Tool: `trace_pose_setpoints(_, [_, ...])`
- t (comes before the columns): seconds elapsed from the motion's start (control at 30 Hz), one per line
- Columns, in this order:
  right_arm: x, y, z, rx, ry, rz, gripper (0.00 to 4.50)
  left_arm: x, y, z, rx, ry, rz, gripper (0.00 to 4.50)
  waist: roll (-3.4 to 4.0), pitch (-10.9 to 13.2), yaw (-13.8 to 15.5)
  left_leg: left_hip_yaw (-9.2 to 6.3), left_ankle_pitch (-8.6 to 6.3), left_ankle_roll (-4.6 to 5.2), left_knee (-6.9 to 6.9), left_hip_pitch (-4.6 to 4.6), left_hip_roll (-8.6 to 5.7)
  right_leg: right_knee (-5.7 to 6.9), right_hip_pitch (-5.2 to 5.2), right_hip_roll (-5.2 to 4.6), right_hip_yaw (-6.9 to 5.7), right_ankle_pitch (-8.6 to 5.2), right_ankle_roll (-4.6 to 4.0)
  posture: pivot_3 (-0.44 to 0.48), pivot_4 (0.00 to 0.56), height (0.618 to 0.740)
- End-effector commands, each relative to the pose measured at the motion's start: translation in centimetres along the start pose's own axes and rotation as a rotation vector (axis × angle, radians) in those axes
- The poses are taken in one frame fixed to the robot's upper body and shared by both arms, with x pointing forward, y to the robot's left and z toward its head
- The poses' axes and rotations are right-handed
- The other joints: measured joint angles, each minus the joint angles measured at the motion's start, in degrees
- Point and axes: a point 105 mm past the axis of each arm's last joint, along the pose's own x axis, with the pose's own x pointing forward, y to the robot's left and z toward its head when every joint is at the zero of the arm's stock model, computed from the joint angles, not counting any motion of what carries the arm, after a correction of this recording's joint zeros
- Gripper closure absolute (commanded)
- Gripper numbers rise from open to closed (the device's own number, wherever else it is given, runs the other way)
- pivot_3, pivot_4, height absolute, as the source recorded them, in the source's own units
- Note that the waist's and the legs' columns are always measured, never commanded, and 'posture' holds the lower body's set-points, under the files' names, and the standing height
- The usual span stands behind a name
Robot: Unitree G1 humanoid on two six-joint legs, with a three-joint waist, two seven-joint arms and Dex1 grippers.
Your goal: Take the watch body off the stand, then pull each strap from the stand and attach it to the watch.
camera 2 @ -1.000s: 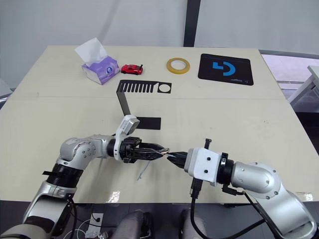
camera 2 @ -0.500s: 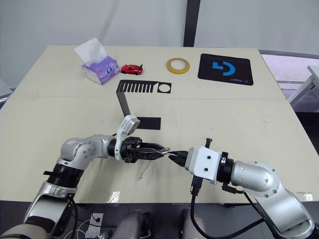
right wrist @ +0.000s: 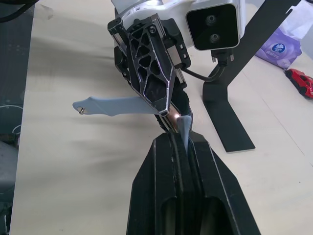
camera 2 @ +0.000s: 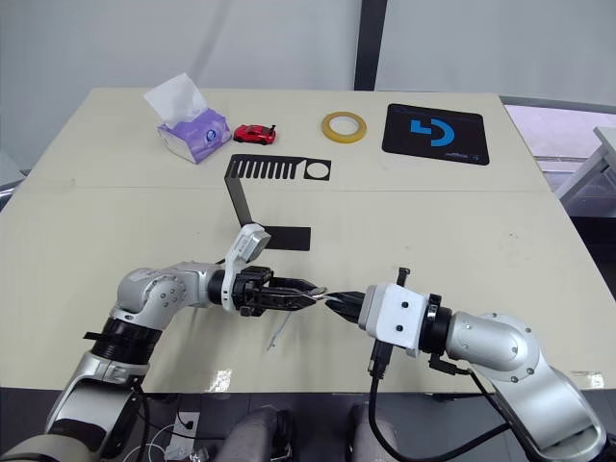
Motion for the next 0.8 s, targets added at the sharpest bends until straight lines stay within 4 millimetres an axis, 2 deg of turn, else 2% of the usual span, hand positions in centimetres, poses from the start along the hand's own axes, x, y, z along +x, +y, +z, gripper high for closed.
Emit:
trace_pose_setpoints(0.03, [-0.23, -0.3, 0.45, -0.025, -0.017, -0.017, 4.5, 0.0, -0.55, 0.4, 0.033, -0.005, -0.018, 2.75, 0.0, 0.0, 0.0, 0.0, 0.0, 0.0, 0.0, 0.0, 0.0, 0.0, 0.0, 0.0, 0.0, 0.0, 0.0, 0.0, 0.15, 0.74])
trace_pose_setpoints(0.8, [0.22, 0.06, 0.07, -0.027, -0.011, -0.005, 4.5, 0.27, -0.61, 0.2, 0.033, -0.005, -0.025, 2.75, 0.0, 0.0, 0.0, 0.0, 0.0, 0.0, 0.0, 0.0, 0.0, 0.0, 0.0, 0.0, 0.0, 0.0, 0.0, 0.0, 0.15, 0.74])
